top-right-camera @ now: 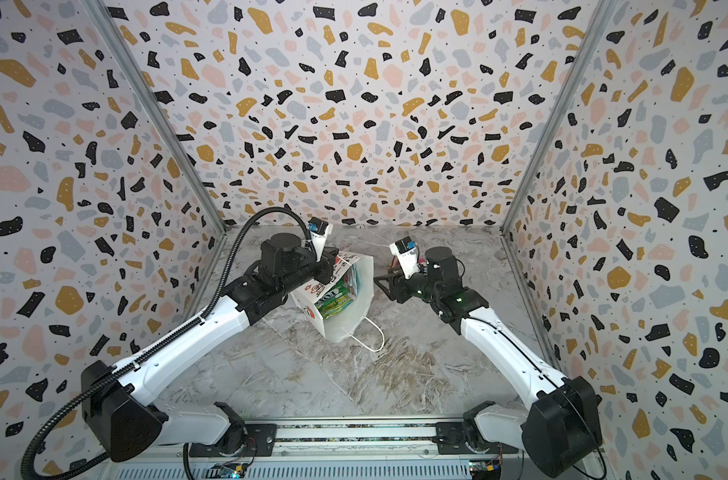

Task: Take the snacks out of the paper bag
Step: 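Reach the right gripper back toward the bag opening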

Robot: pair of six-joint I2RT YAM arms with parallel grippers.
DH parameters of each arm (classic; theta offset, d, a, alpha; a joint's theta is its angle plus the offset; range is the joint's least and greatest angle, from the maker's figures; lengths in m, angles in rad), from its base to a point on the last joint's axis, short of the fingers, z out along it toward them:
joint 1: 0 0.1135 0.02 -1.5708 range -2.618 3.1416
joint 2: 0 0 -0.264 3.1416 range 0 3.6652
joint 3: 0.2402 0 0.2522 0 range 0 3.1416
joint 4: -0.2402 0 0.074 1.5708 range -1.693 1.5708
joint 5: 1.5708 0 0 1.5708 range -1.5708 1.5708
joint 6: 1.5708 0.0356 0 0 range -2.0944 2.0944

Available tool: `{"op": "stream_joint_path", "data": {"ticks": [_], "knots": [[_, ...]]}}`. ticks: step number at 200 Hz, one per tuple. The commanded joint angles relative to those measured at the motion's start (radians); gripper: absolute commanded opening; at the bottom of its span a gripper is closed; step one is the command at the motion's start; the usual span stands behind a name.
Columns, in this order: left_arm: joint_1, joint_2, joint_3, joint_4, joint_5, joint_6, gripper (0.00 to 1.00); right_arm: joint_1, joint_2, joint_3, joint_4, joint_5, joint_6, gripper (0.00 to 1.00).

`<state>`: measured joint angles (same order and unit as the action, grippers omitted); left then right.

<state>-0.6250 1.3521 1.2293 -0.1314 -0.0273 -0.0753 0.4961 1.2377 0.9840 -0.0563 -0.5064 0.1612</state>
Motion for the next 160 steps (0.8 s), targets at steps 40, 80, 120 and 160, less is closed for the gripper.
{"op": "stream_joint_path", "data": {"ticks": [40,80,120,160], "knots": [[-0.003,-0.036,-0.028,0.108,0.027,-0.042,0.00,0.149,0.082,0.004,0.056,-0.012,0.011,0.53],[-0.002,-0.044,-0.028,0.119,0.011,-0.074,0.00,0.215,0.164,0.009,0.066,0.036,0.008,0.51],[-0.002,-0.070,-0.046,0.147,-0.015,-0.087,0.00,0.240,0.230,0.004,0.059,0.135,0.003,0.49],[-0.003,-0.080,-0.053,0.157,-0.011,-0.089,0.00,0.259,0.293,0.032,0.038,0.262,-0.003,0.46]]}}
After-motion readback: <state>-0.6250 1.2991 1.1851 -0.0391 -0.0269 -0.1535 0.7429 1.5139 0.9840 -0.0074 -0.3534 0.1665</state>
